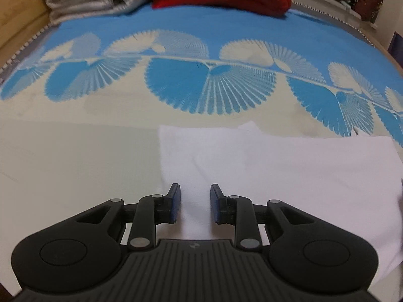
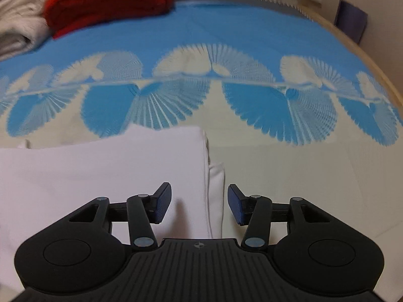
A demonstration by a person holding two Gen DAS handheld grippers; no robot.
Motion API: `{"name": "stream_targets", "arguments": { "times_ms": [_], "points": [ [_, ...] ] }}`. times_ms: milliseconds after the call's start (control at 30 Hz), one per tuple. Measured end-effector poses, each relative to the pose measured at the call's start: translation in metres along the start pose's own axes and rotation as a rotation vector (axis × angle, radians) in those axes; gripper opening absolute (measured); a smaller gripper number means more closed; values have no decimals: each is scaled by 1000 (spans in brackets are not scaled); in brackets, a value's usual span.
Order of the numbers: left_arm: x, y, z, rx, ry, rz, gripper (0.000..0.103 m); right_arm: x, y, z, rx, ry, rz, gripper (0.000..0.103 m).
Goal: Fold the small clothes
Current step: 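Open both grippers and lay the shirt flat, then raise them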
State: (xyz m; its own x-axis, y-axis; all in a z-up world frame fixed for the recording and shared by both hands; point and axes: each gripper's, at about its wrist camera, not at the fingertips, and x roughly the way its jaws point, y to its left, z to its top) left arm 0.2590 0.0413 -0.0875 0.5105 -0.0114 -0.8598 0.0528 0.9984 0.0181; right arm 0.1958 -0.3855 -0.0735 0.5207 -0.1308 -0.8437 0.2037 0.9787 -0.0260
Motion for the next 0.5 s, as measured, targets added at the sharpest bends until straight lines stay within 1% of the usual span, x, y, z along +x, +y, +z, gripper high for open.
{"name": "stream_targets", "arguments": {
  "times_ms": [100,167,233,267,333,367,400,433,500],
  "points": [
    [22,3,3,-28,82,5,29,29,7,-3,8,93,-53,51],
    [32,13,6,-90,119,-10,29,40,8,-5,25,135,-63,52],
    [31,23,7,-156,130,-34,29,46,8,-5,37,149,-69,55],
    [27,27,6,-168,122,-39,29,46,9,-6,36,151,-73,55],
    [16,27,10,-153,78,-36,30,45,9,-5,41,139,-78,55],
    [10,26,11,-139,53,-39,33,41,8,-3,53,117,-85,55],
    [3,25,12,-127,28,-50,39,33,7,-2,67,83,-94,55],
    [-7,23,13,-118,-4,-83,41,28,6,-1,76,47,-99,55],
    [-17,16,12,-87,-28,-163,44,19,6,-1,83,-9,-113,55]
  ]
}}
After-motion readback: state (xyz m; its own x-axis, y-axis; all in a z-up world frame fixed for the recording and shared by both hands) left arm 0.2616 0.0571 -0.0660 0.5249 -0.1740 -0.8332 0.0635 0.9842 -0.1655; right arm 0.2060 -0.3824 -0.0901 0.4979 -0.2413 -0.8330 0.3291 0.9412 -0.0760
